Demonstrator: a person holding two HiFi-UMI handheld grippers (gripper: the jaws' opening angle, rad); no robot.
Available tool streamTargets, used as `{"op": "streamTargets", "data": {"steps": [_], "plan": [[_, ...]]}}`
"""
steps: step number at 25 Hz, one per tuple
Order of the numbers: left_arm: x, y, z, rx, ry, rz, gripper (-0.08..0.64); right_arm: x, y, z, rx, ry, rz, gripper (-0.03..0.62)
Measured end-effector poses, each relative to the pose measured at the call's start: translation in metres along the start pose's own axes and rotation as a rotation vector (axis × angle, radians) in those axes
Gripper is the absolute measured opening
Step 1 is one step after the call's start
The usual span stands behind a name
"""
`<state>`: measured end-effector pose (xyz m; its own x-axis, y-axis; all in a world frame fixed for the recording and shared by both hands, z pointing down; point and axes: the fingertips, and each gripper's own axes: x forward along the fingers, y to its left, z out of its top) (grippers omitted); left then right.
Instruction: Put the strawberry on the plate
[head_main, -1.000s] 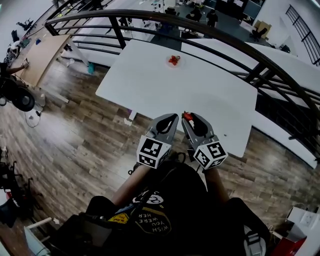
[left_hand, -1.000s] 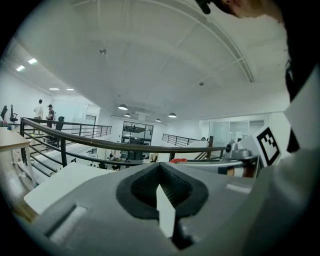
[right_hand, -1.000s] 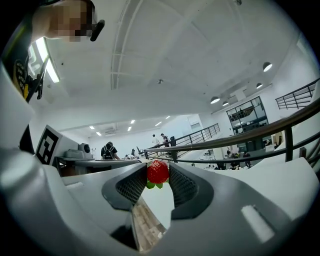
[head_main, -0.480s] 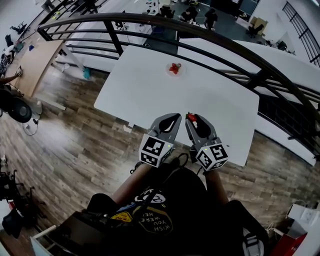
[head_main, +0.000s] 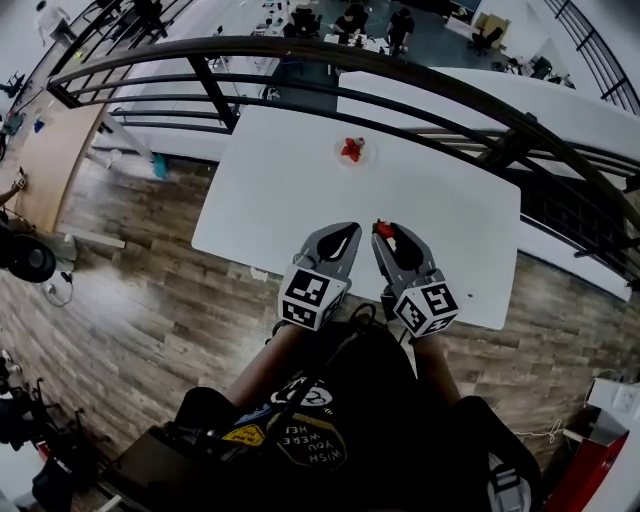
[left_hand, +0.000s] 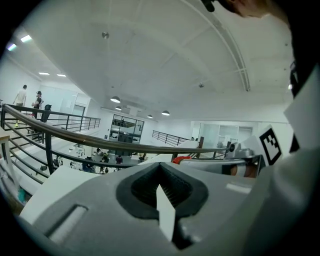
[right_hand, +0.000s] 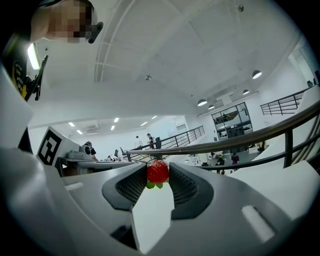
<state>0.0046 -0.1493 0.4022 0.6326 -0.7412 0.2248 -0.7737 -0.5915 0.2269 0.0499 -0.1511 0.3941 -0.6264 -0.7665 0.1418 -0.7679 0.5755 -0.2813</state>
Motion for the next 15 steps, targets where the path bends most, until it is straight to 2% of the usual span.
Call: {"op": "streamTargets", "data": {"steps": [8,11,15], "plan": [[0.019,0.020,0.004,-0.036,0.019,-0.055,0.000,0.017,-0.018,0.003,0.004,0.019,-0.078,0.141],[0.032,0.046,-0.006,-0.038,0.035,-0.063,0.000,0.046,-0.025,-0.008,0.006,0.042,-0.083,0.141],[0.059,0.059,-0.012,-0.031,0.049,-0.054,0.000,0.064,-0.047,-0.008,0.006,0.057,-0.069,0.141]]}}
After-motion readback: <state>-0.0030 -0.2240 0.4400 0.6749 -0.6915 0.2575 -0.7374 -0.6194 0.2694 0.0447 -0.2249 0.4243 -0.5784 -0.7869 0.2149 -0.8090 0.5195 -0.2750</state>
